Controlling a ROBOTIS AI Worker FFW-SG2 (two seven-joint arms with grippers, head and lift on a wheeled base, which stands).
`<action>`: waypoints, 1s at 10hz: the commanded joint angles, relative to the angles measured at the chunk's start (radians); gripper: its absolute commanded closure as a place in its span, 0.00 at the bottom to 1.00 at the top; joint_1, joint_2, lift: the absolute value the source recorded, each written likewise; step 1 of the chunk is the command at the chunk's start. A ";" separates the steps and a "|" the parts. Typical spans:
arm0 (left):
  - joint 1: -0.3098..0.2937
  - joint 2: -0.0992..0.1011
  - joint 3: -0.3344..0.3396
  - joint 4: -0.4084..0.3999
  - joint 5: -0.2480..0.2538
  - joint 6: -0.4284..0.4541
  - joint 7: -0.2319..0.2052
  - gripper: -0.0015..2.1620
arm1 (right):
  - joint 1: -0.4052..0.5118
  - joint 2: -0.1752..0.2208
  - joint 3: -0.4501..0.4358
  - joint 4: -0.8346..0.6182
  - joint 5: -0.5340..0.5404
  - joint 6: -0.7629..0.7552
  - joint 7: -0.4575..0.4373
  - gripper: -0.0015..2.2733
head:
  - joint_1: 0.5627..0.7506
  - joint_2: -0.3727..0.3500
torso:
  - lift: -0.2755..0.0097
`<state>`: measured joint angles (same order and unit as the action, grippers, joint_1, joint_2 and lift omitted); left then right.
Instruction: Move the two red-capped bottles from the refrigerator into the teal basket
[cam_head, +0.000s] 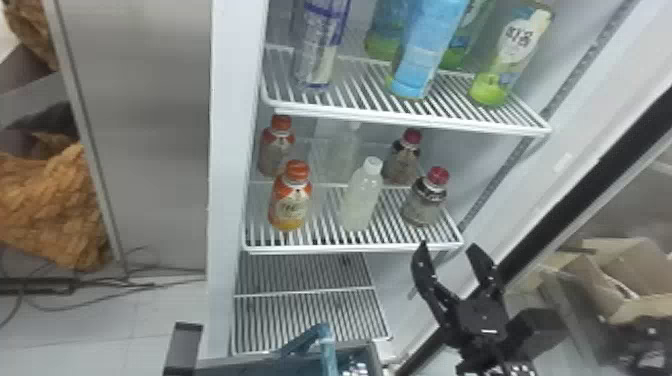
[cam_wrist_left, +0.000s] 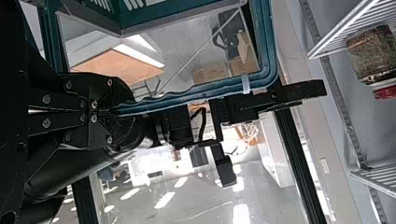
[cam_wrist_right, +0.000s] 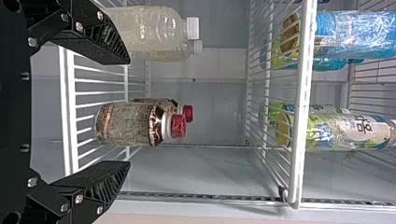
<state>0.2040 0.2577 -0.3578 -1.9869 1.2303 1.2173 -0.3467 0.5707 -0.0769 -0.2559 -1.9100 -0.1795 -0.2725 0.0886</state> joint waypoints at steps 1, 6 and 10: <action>0.000 0.000 0.001 0.000 0.000 0.000 0.000 0.53 | -0.001 0.000 -0.001 0.002 -0.002 0.000 -0.001 0.12 | 0.70 0.03 | 0.17; 0.000 0.000 0.001 0.000 -0.002 0.000 0.000 0.53 | -0.009 0.000 0.001 0.002 -0.006 0.000 -0.012 0.12 | 0.70 0.03 | 0.17; 0.002 0.000 -0.001 0.000 -0.004 0.000 0.000 0.53 | -0.060 -0.004 0.003 0.044 -0.012 0.000 -0.030 0.11 | 0.70 0.03 | 0.17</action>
<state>0.2044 0.2582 -0.3590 -1.9868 1.2268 1.2173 -0.3467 0.5208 -0.0793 -0.2542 -1.8746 -0.1897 -0.2725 0.0592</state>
